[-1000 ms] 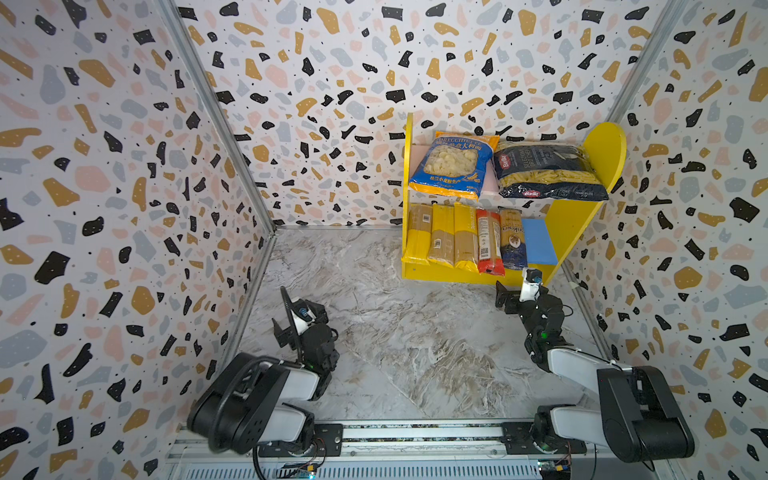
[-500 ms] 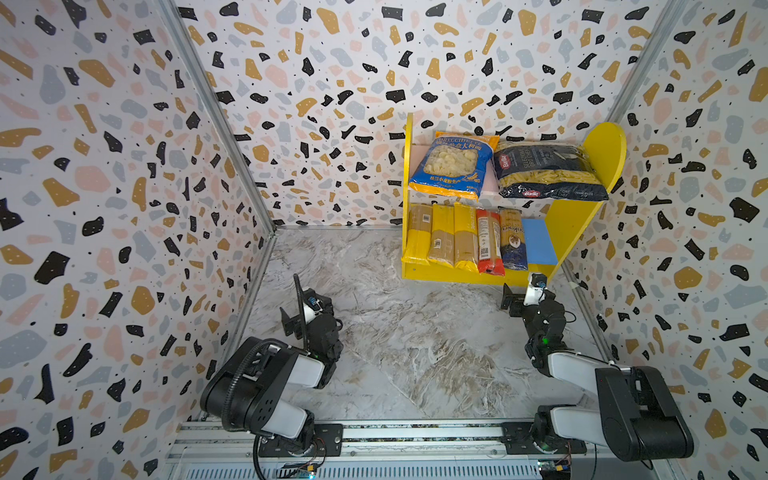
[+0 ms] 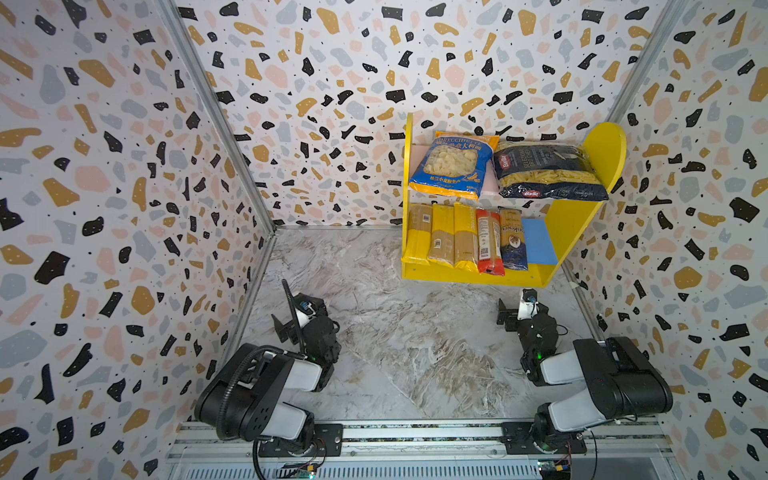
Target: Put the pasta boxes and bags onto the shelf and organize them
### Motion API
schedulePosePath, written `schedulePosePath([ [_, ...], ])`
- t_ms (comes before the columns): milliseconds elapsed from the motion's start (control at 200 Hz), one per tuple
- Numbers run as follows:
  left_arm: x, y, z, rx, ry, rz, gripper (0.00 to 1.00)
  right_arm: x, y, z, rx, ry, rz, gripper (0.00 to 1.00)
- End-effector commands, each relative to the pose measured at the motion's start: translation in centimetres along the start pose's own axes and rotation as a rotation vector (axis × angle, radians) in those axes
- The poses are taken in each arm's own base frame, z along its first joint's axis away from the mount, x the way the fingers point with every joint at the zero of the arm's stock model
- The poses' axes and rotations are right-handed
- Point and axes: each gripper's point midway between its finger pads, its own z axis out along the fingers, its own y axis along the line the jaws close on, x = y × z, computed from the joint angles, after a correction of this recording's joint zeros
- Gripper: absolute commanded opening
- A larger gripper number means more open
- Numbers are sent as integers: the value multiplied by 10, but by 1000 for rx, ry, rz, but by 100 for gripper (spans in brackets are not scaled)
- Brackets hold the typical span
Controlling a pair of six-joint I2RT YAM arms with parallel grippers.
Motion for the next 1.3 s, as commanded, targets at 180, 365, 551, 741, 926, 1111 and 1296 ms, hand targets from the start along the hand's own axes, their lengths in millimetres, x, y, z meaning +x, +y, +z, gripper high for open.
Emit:
schedulePosePath([
  [180,-7,-37,-8,266,-72,34,100,-23,2,4,-13,-72,-10,99],
  [365,6,-54,22,372,-7,2,99,-24,1,4,7,-77,-7,99],
  [551,10,-54,24,370,27,9,99,-24,1,5,1,-71,-3,99],
  [741,11,-53,24,368,41,15,99,-24,1,5,1,-72,-4,99],
  [926,10,-53,24,372,39,12,100,-23,1,6,0,-70,-2,99],
  [1111,9,-53,24,375,37,11,100,-23,2,7,-10,-67,-1,99],
  [1296,10,-53,24,376,39,12,100,-23,1,7,-16,-66,3,99],
])
